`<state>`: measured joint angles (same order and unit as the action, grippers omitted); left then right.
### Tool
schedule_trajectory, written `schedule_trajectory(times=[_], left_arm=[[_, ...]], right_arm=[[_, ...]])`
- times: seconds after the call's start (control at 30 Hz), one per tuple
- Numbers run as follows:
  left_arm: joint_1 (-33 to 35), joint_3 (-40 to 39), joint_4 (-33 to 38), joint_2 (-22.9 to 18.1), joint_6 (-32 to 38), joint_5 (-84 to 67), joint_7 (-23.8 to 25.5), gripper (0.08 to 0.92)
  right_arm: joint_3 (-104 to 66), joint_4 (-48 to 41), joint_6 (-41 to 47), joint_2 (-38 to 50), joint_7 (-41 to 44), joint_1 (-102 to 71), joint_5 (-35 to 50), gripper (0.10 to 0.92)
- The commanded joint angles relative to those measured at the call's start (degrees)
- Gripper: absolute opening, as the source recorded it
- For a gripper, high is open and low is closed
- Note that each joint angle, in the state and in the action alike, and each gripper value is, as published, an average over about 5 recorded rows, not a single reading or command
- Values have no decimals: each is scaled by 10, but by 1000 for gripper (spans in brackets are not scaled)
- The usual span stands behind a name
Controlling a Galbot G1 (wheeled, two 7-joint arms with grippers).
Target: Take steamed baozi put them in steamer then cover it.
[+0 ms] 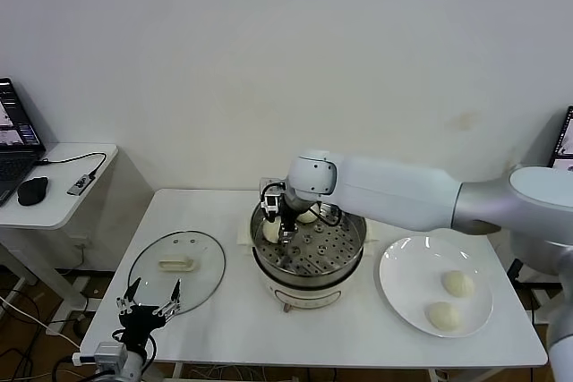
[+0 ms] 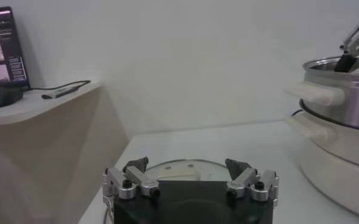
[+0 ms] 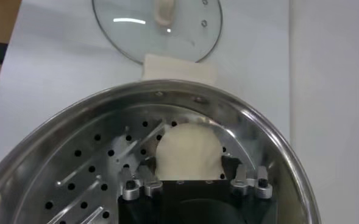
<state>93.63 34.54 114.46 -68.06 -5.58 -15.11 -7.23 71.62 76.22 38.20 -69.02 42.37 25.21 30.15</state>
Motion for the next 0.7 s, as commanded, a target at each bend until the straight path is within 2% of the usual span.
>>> schedule_trajectory(times=[0.03, 0.43, 0.7], left_arm=[[-1, 1, 0, 2, 0, -1, 0, 823], [0, -1, 1, 8, 0, -1, 1, 823], [0, -4, -2, 10, 1, -1, 1, 823]], right_arm=[[3, 53, -11, 63, 79, 77, -6, 817], [14, 219, -149, 339, 242, 166, -97, 823], [6, 276, -202, 487, 257, 111, -194, 823]])
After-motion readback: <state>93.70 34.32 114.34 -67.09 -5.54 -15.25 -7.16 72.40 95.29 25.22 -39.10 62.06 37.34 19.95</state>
